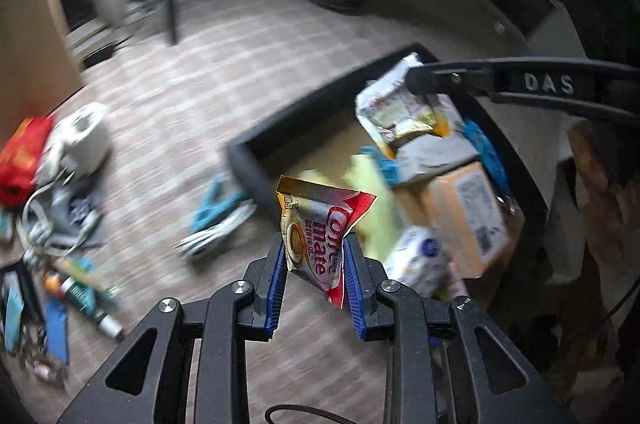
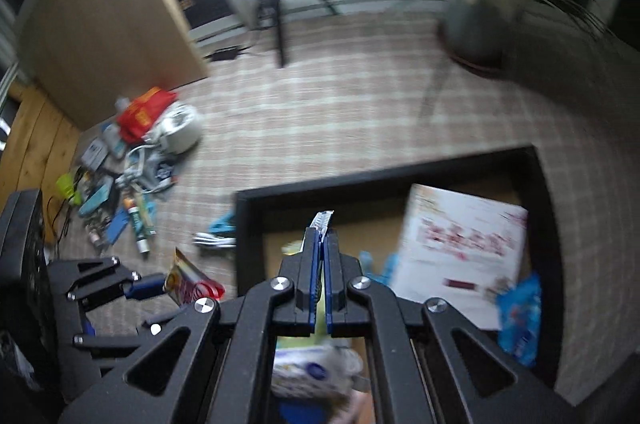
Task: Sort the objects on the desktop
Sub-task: 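Carry the snack packet and Coffee-mate sachet to the tray and open both grippers, then move both grippers back to the pile toward the white cable and blue stand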
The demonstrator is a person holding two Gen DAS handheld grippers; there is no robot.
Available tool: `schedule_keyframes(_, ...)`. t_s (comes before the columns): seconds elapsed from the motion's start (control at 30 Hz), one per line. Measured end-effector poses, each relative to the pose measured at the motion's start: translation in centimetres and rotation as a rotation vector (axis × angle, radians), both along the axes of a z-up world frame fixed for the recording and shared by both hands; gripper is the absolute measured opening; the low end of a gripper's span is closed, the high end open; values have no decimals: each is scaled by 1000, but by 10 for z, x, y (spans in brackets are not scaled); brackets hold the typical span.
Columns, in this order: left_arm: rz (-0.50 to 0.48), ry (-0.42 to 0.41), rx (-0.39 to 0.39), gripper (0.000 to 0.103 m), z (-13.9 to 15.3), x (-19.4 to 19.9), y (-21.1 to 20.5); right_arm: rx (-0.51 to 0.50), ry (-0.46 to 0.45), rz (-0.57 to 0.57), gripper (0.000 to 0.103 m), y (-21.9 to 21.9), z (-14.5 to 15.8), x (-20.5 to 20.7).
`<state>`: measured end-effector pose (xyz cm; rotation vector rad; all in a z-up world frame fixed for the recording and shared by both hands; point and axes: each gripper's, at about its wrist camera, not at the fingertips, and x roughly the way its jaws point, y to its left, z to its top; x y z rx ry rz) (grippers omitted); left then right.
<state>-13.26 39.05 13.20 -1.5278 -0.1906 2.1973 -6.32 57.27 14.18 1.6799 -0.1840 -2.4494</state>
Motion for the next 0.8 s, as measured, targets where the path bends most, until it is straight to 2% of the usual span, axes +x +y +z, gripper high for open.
schedule_keyframes(0.27,-90,18,-22,26,10,-6,48,-11,-2,-76,3,38,-2,9)
schedule_keyframes(0.33,-102,31,-23,35,14,-6,52,-22,8,-72,4,40,-1,9)
schedule_keyframes(0.37,-104,29,-28,50,14,-6,52,-28,13,-68,6,40,0,10)
schedule_keyframes(0.4,-100,29,-36,56,15,-6,52,-31,9,-64,15,40,1,9)
schedule_keyframes(0.47,-93,42,-47,56,14,-5,49,-24,5,-56,25,37,1,10)
schedule_keyframes(0.67,-49,24,-47,56,8,-6,27,-12,21,-27,26,22,6,9)
schedule_keyframes(0.8,-5,13,-47,56,3,-5,2,-20,15,3,32,7,4,7)
